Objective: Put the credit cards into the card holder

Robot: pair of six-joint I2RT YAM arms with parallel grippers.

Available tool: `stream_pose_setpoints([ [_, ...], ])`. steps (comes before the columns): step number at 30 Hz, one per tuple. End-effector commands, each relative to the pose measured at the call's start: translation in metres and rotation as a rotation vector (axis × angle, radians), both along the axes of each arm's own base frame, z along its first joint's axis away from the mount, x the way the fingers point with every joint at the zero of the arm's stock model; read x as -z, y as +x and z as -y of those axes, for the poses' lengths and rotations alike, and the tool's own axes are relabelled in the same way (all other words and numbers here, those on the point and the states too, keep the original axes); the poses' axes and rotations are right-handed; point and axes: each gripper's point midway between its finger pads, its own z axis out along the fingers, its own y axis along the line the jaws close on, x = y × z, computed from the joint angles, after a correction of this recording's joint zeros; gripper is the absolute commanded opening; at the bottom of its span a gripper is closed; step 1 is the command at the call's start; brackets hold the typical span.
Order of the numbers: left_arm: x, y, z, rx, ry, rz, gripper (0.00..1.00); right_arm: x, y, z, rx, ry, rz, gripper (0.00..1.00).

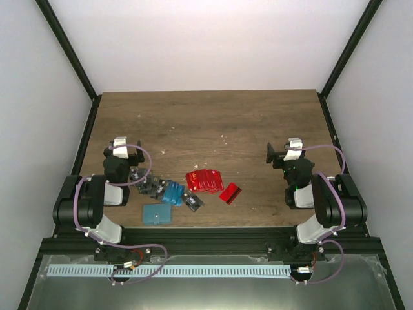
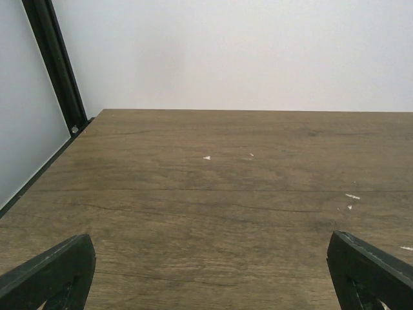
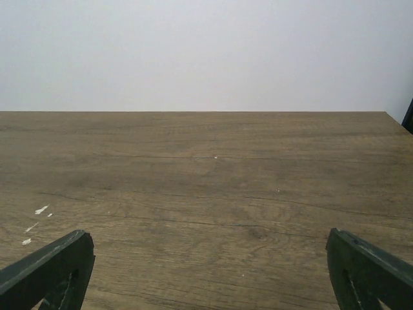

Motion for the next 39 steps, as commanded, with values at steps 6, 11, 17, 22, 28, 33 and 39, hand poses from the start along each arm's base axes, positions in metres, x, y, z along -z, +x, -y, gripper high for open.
stream_pose_setpoints([
  [6,-0.006,0.004,0.0,0.007,0.004,0.022,1.0,-0.012,0.005,0.001,0.0,0.001,0.037,1.0],
  [11,-0.007,0.004,0.0,0.008,0.004,0.022,1.0,-0.012,0.005,0.001,0.0,0.001,0.037,1.0],
  [17,-0.006,0.004,0.0,0.007,0.004,0.021,1.0,-0.012,0.006,0.002,0.007,0.0,0.038,1.0],
  [22,-0.021,0.014,0.004,0.032,0.009,-0.009,1.0,-0.036,0.012,0.001,0.024,-0.01,0.03,1.0],
  [28,-0.071,0.035,-0.009,-0.075,-0.146,-0.175,1.0,-0.106,0.026,-0.004,0.019,0.105,-0.044,1.0],
  [33,-0.142,0.022,-0.017,-0.174,-0.303,-0.246,1.0,-0.187,0.021,0.001,0.073,0.391,-0.075,1.0],
  [39,-0.204,-0.028,-0.019,-0.214,-0.413,-0.211,1.0,-0.224,-0.008,-0.041,-0.184,0.461,-0.072,1.0],
])
